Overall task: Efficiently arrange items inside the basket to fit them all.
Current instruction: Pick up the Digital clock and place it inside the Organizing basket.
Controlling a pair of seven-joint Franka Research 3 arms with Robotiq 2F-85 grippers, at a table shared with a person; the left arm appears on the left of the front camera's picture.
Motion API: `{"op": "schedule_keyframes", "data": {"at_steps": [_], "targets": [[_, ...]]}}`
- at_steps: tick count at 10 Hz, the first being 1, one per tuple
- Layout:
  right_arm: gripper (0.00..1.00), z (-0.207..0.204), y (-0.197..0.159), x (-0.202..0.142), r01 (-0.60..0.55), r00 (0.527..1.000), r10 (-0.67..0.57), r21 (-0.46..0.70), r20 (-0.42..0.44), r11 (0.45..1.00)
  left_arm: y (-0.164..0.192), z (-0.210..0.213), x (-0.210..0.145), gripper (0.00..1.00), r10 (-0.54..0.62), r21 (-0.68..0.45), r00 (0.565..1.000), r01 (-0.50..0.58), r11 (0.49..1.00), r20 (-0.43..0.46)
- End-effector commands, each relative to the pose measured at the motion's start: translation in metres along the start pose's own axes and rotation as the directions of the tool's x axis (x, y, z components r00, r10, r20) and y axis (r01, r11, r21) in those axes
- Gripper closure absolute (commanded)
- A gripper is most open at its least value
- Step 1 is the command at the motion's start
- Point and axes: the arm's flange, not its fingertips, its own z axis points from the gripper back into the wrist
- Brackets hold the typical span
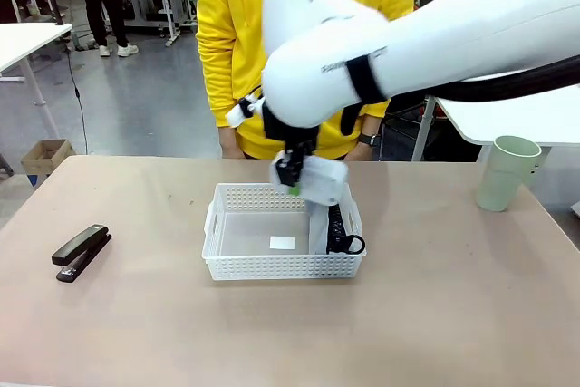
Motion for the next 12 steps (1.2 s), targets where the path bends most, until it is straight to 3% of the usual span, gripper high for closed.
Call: {"op": "schedule_keyframes", "data": {"at_steps": [1, 4, 10, 12], "targets": [[0.48, -0.005, -0.010, 0.017, -0.105, 0.982, 0.079, 0.144, 0.172, 0.984, -0.002, 0.000, -0.002, 0.00, -0.022, -0.009, 1.000, 0.022, 1.000, -0.006], [0.48, -0.028, 0.005, 0.035, -0.151, 0.980, 0.115, 0.231, 0.162, 0.961, -0.002, 0.000, -0.002, 0.00, -0.022, -0.009, 1.000, 0.022, 1.000, -0.006], [0.48, -0.061, 0.045, 0.035, -0.088, 0.993, 0.100, 0.186, -0.058, 0.979, -0.002, 0.000, -0.002, 0.00, -0.022, -0.009, 1.000, 0.022, 1.000, -0.006], [0.48, -0.067, 0.053, 0.032, -0.078, 0.993, 0.094, 0.182, -0.075, 0.980, -0.002, 0.000, -0.002, 0.00, -0.022, -0.009, 1.000, 0.022, 1.000, -0.006]]}}
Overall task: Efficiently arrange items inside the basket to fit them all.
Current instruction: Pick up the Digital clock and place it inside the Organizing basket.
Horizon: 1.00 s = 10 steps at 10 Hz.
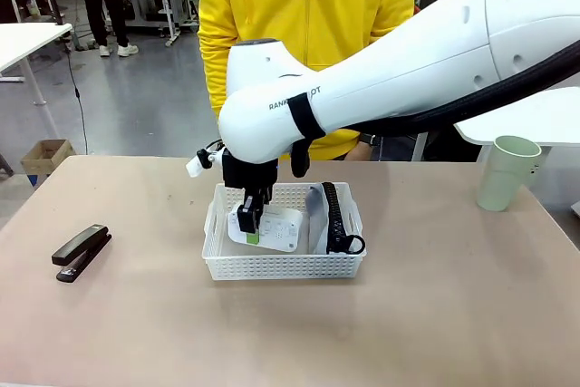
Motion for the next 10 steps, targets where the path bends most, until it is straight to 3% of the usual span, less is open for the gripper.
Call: {"op": "schedule_keyframes", "data": {"at_steps": [1, 5, 6, 10], "targets": [[0.48, 0.0009, 0.0035, 0.0000, 0.021, 0.999, -0.023, -0.046, -0.044, 0.999, -0.0019, 0.0003, -0.0025, 0.00, -0.022, -0.009, 1.000, 0.022, 1.000, -0.005], [0.48, -0.0001, 0.0011, 0.0003, 0.013, 0.998, -0.016, -0.056, -0.065, 0.998, -0.0019, 0.0003, -0.0025, 0.00, -0.022, -0.009, 1.000, 0.022, 1.000, -0.005], [0.00, -0.0003, 0.0008, 0.0005, -0.002, 0.998, -0.002, -0.057, -0.067, 0.998, -0.0019, 0.0003, -0.0025, 0.00, -0.022, -0.009, 1.000, 0.022, 1.000, -0.005], [0.00, 0.0016, 0.0004, -0.0002, -0.014, 0.998, 0.010, -0.063, -0.063, 0.998, -0.0019, 0.0003, -0.0025, 0.00, -0.022, -0.009, 1.000, 0.022, 1.000, -0.005]]}}
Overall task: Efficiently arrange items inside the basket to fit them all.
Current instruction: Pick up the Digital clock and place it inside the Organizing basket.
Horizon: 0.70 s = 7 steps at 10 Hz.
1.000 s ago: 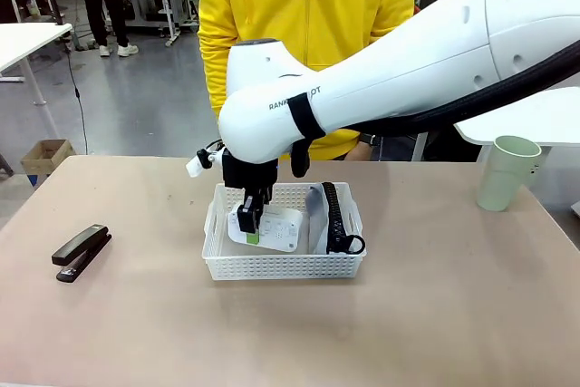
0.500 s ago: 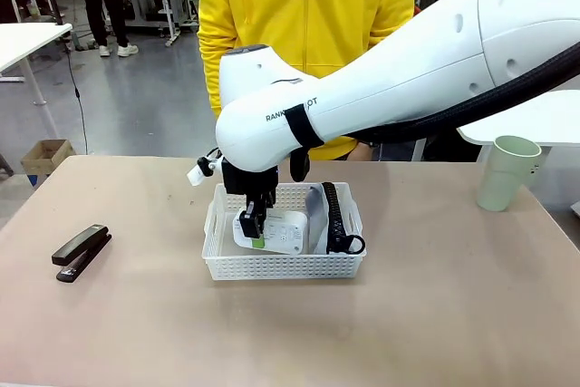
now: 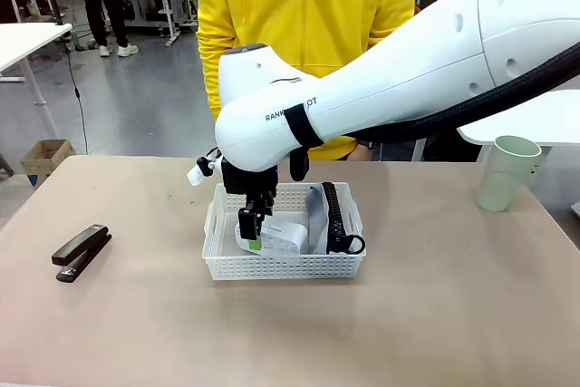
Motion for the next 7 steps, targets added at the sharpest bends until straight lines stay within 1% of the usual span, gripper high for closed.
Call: {"op": "schedule_keyframes", "data": {"at_steps": [1, 2, 4, 5, 6, 7], "targets": [[0.00, 0.006, -0.001, -0.001, -0.009, 1.000, 0.009, -0.030, -0.003, 1.000, -0.002, 0.000, -0.002, 0.00, -0.022, -0.009, 1.000, 0.022, 1.000, -0.005], [0.00, 0.015, -0.002, -0.005, -0.007, 1.000, 0.008, -0.037, 0.010, 0.999, -0.002, 0.000, -0.002, 0.00, -0.022, -0.009, 1.000, 0.022, 1.000, -0.005], [0.00, 0.049, -0.005, -0.031, 0.044, 0.998, -0.041, -0.084, 0.038, 0.996, -0.002, 0.000, -0.002, 0.00, -0.022, -0.009, 1.000, 0.022, 1.000, -0.005], [0.00, 0.074, -0.008, -0.054, 0.068, 0.995, -0.062, -0.076, 0.083, 0.995, -0.002, 0.000, -0.002, 0.00, -0.022, -0.009, 1.000, 0.022, 1.000, -0.005], [0.00, 0.102, -0.012, -0.086, 0.118, 0.985, -0.109, -0.067, 0.130, 0.991, -0.002, 0.000, -0.002, 0.00, -0.022, -0.009, 1.000, 0.022, 1.000, -0.005], [0.00, 0.129, -0.012, -0.130, 0.132, 0.961, -0.125, -0.012, 0.248, 0.991, -0.002, 0.000, -0.002, 0.00, -0.022, -0.009, 1.000, 0.022, 1.000, -0.005]]}}
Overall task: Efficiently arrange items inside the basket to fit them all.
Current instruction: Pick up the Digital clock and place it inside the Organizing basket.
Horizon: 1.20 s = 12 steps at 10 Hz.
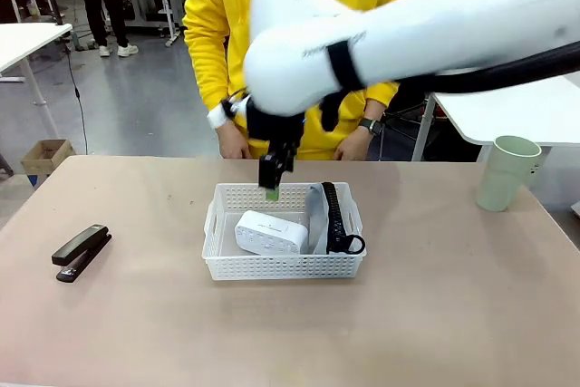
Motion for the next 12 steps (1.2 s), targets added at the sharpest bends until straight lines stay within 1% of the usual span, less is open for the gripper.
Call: {"op": "schedule_keyframes", "data": {"at_steps": [1, 2, 3, 4, 5, 6, 7, 8, 9, 10, 11, 12], "targets": [[0.00, 0.043, -0.003, -0.098, 0.150, 0.979, -0.152, 0.021, 0.138, 0.988, -0.001, 0.000, -0.003, 0.00, -0.020, -0.009, 1.000, 0.020, 1.000, -0.006], [0.00, 0.056, -0.007, -0.135, 0.212, 0.948, -0.225, 0.079, 0.227, 0.974, -0.001, 0.000, -0.003, 0.00, -0.020, -0.009, 1.000, 0.020, 1.000, -0.006], [0.00, 0.064, -0.009, -0.176, 0.285, 0.903, -0.307, 0.114, 0.302, 0.952, -0.001, 0.000, -0.003, 0.00, -0.020, -0.009, 1.000, 0.020, 1.000, -0.006], [0.00, 0.069, -0.010, -0.230, 0.316, 0.823, -0.368, 0.190, 0.433, 0.930, -0.001, 0.000, -0.003, 0.00, -0.020, -0.009, 1.000, 0.020, 1.000, -0.006], [0.00, 0.070, -0.010, -0.280, 0.379, 0.730, -0.473, 0.283, 0.493, 0.881, -0.001, 0.000, -0.003, 0.00, -0.020, -0.009, 1.000, 0.020, 1.000, -0.006], [0.00, 0.066, -0.009, -0.331, 0.451, 0.602, -0.608, 0.408, 0.517, 0.794, -0.001, 0.000, -0.003, 0.00, -0.020, -0.009, 1.000, 0.020, 1.000, -0.006], [0.00, 0.058, -0.004, -0.372, 0.491, 0.495, -0.696, 0.493, 0.520, 0.718, -0.001, 0.000, -0.003, 0.00, -0.020, -0.009, 1.000, 0.020, 1.000, -0.006], [0.00, 0.045, 0.000, -0.408, 0.506, 0.401, -0.757, 0.564, 0.516, 0.652, -0.001, 0.000, -0.003, 0.00, -0.020, -0.009, 1.000, 0.020, 1.000, -0.006], [0.00, 0.031, 0.003, -0.430, 0.499, 0.348, -0.790, 0.614, 0.504, 0.611, -0.001, 0.000, -0.003, 0.00, -0.020, -0.009, 1.000, 0.020, 1.000, -0.006], [0.00, 0.014, 0.002, -0.446, 0.512, 0.316, -0.826, 0.649, 0.467, 0.563, -0.001, 0.000, -0.003, 0.00, -0.020, -0.009, 1.000, 0.020, 1.000, -0.006], [0.00, -0.008, -0.001, -0.463, 0.519, 0.298, -0.852, 0.676, 0.431, 0.523, -0.001, 0.000, -0.003, 0.00, -0.020, -0.009, 1.000, 0.020, 1.000, -0.006], [0.00, 0.068, -0.049, -0.433, 0.523, 0.351, -0.809, 0.618, 0.471, 0.587, -0.001, 0.000, -0.003, 0.00, -0.020, -0.009, 1.000, 0.020, 1.000, -0.006]]}}
